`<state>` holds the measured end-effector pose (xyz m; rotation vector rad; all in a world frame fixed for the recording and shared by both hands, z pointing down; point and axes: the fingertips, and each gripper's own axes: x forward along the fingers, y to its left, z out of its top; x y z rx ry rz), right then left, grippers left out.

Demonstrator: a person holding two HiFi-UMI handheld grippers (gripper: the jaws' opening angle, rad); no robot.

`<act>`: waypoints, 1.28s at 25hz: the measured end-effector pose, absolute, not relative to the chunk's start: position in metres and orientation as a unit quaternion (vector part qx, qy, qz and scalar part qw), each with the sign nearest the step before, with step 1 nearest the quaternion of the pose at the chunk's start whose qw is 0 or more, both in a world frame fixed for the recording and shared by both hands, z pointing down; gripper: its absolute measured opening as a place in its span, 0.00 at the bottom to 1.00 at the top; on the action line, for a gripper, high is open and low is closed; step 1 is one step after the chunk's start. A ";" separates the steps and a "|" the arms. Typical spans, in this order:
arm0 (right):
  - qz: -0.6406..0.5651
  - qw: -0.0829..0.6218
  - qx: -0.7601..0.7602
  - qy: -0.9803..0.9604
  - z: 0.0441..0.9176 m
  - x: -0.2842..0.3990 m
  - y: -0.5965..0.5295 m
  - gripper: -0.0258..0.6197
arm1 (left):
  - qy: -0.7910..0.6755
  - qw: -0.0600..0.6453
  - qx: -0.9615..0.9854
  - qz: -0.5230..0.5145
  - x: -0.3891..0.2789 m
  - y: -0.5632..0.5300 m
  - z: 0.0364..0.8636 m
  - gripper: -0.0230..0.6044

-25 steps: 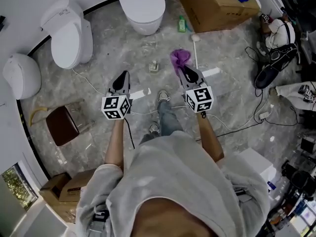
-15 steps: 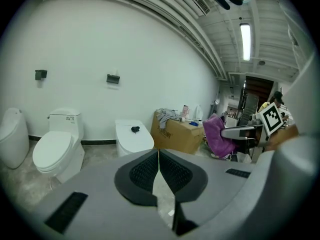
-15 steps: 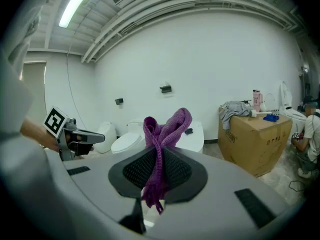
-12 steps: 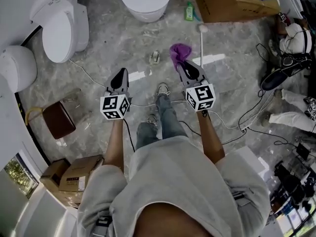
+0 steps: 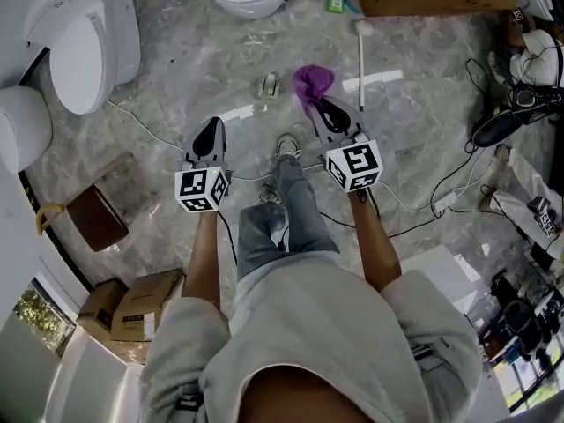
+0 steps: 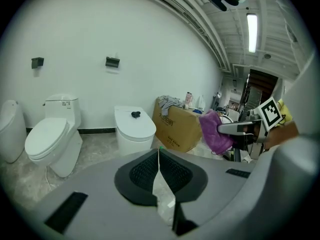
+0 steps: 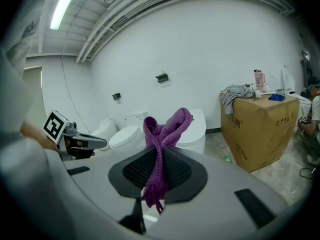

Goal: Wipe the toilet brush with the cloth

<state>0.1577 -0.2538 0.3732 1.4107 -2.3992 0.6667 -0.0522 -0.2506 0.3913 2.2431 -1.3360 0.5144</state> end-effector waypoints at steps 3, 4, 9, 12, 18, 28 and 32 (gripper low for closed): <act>0.229 0.141 0.492 -0.828 0.399 0.161 -0.253 0.15 | -0.491 0.239 0.817 0.184 -0.055 -0.250 0.419 0.07; 0.228 0.142 0.493 -0.827 0.408 0.161 -0.252 0.15 | -0.492 0.239 0.817 0.182 -0.057 -0.250 0.429 0.07; 0.222 0.141 0.495 -0.828 0.459 0.159 -0.251 0.15 | -0.497 0.237 0.816 0.177 -0.067 -0.244 0.482 0.07; 0.215 0.141 0.495 -0.830 0.489 0.154 -0.251 0.15 | -0.499 0.237 0.816 0.170 -0.073 -0.244 0.516 0.07; 0.197 0.140 0.487 -0.839 0.554 0.140 -0.258 0.15 | -0.501 0.229 0.819 0.158 -0.085 -0.248 0.589 0.07; 0.152 0.121 0.480 -0.856 0.639 0.127 -0.261 0.15 | -0.501 0.194 0.833 0.134 -0.097 -0.256 0.694 0.07; 0.125 0.111 0.477 -0.863 0.662 0.124 -0.265 0.15 | -0.502 0.168 0.841 0.114 -0.098 -0.268 0.720 0.07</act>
